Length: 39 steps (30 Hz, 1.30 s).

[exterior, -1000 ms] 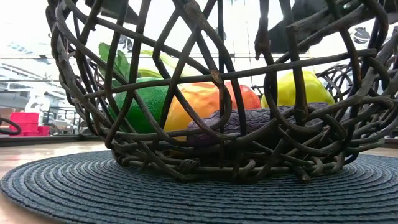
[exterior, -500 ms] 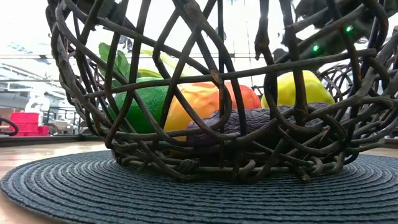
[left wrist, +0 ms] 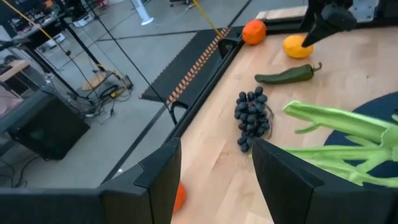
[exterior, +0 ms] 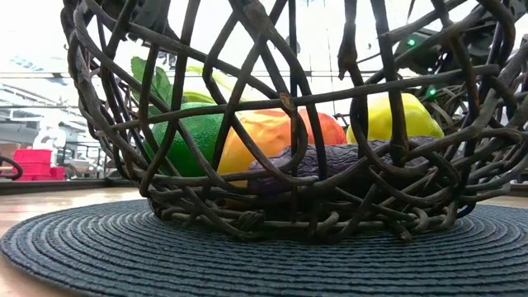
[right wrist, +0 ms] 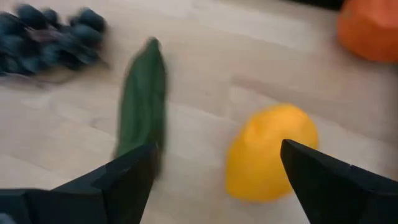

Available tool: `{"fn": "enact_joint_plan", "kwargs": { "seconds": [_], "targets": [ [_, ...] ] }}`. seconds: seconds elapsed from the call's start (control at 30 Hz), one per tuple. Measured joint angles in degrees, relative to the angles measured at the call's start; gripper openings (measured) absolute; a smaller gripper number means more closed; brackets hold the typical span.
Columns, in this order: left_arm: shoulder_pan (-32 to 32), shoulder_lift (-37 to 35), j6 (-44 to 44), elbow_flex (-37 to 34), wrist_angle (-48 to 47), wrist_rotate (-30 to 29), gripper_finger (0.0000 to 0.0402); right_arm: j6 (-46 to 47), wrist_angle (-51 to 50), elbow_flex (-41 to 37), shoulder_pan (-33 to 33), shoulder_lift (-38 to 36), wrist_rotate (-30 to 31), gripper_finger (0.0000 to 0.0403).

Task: Build produce basket
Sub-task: Put the yellow lemon into the black mesh basket

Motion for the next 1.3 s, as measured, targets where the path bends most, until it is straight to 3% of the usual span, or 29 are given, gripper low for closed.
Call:
{"fn": "enact_joint_plan", "kwargs": {
  "seconds": [0.17, 0.37, 0.7, 1.2, 1.3],
  "targets": [
    [0.3, 0.0, 0.0, 0.0, 0.0, 0.3, 0.0197, 3.9, -4.4, 0.0, 0.0, 0.0, 1.9, 0.0355],
    [0.3, 0.0, -0.1, 0.0, 0.0, 0.3, 0.0198, 4.1, -2.5, -2.3, -0.8, 0.1, 3.2, 0.0356],
    [0.2, 0.0, -0.7, 0.0, 0.0, 0.3, 0.0198, 0.2, 11.2, -11.1, -4.5, 0.1, 2.9, 0.0353],
    [-0.2, 0.0, -1.1, 0.0, 0.0, 0.3, 0.0191, -7.5, 18.6, -15.1, -6.4, 0.1, 1.2, 0.0253],
    [-0.9, 0.0, -1.1, 0.0, 0.0, 0.3, 0.0191, -10.5, 20.3, -15.1, -6.4, 0.1, -1.4, 0.0242]
  ]
}}
